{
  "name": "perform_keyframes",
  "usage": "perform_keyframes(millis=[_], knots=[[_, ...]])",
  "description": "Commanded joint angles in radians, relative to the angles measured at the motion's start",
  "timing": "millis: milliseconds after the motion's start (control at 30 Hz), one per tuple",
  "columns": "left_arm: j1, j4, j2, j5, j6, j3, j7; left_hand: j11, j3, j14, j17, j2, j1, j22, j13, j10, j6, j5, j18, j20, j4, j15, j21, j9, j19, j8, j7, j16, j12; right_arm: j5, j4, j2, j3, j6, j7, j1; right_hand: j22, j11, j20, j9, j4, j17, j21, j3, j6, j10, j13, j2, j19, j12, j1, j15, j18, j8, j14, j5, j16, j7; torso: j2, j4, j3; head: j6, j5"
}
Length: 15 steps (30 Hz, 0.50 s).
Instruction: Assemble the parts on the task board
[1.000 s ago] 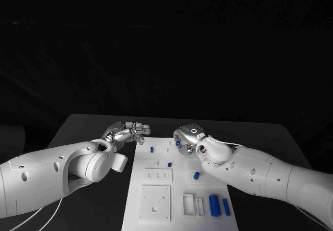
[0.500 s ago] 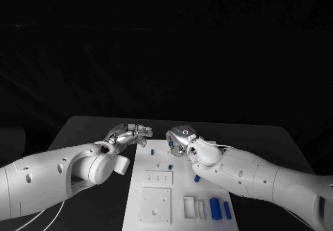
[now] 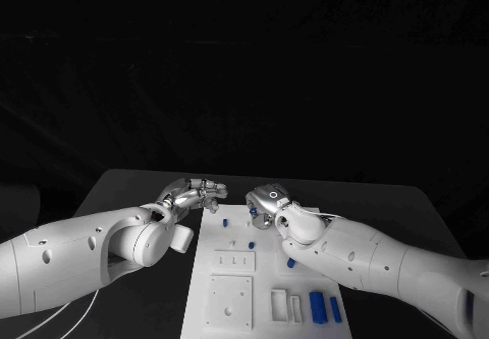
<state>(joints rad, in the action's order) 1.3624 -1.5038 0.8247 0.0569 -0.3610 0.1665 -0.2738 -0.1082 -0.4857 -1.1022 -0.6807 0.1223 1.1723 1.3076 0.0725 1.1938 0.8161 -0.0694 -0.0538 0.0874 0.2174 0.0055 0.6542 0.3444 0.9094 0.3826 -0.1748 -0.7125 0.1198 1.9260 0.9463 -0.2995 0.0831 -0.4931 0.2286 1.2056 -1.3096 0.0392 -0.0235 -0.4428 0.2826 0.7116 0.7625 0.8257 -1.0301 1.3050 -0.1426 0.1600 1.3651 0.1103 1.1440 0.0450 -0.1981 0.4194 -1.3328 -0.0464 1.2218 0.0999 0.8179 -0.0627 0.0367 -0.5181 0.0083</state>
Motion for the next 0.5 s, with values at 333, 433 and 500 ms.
perform_keyframes(millis=[333, 433, 500], knots=[[0.007, -0.009, -0.004, 0.003, 0.015, -0.001, -0.006, -0.006, -0.005, 0.007, 0.002, 0.001, -0.013, 0.020, -0.001, -0.002, 0.004, 0.006, -0.022, 0.005, 0.004, 0.002, 0.006, 0.001, -0.006, -0.004, -0.001, -0.004, -0.005, 0.015, -0.022, 0.016, -0.002, 0.018, -0.002, 0.000, -0.018, 0.001, -0.040, -0.002, -0.001, -0.002, 0.008, 0.010, -0.009, 0.043, -0.015, 0.004, 0.033, 0.000, 0.004, 0.027, -0.064, 0.002, 0.025, -0.003, 0.005, 0.001, 0.002, -0.0010, -0.0012, -0.007, 0.017], [0.008, -0.010, -0.005, 0.003, 0.014, -0.001, -0.006, -0.006, -0.005, 0.007, 0.002, 0.001, -0.013, 0.020, -0.001, -0.002, 0.004, 0.006, -0.022, 0.005, 0.004, 0.002, 0.006, 0.001, -0.006, -0.005, -0.001, -0.004, -0.006, 0.012, -0.027, 0.019, -0.002, 0.019, -0.003, 0.000, -0.018, 0.001, -0.040, -0.002, -0.001, -0.002, 0.008, 0.011, -0.009, 0.044, -0.015, 0.005, 0.033, 0.000, 0.004, 0.027, -0.064, 0.002, 0.025, -0.003, 0.005, 0.001, 0.004, -0.0049, -0.0001, -0.006, 0.017], [0.009, -0.011, -0.003, 0.003, 0.014, -0.001, -0.006, -0.006, -0.005, 0.008, 0.002, 0.001, -0.013, 0.020, -0.001, -0.002, 0.004, 0.006, -0.022, 0.005, 0.004, 0.002, 0.006, 0.001, -0.006, -0.005, -0.001, -0.004, -0.006, 0.009, -0.030, 0.021, -0.002, 0.018, -0.005, 0.000, -0.018, 0.001, -0.040, -0.002, -0.001, -0.002, 0.008, 0.011, -0.009, 0.044, -0.015, 0.005, 0.033, 0.000, 0.004, 0.027, -0.064, 0.002, 0.025, -0.003, 0.005, 0.001, 0.005, -0.0057, -0.0004, -0.006, 0.019]])
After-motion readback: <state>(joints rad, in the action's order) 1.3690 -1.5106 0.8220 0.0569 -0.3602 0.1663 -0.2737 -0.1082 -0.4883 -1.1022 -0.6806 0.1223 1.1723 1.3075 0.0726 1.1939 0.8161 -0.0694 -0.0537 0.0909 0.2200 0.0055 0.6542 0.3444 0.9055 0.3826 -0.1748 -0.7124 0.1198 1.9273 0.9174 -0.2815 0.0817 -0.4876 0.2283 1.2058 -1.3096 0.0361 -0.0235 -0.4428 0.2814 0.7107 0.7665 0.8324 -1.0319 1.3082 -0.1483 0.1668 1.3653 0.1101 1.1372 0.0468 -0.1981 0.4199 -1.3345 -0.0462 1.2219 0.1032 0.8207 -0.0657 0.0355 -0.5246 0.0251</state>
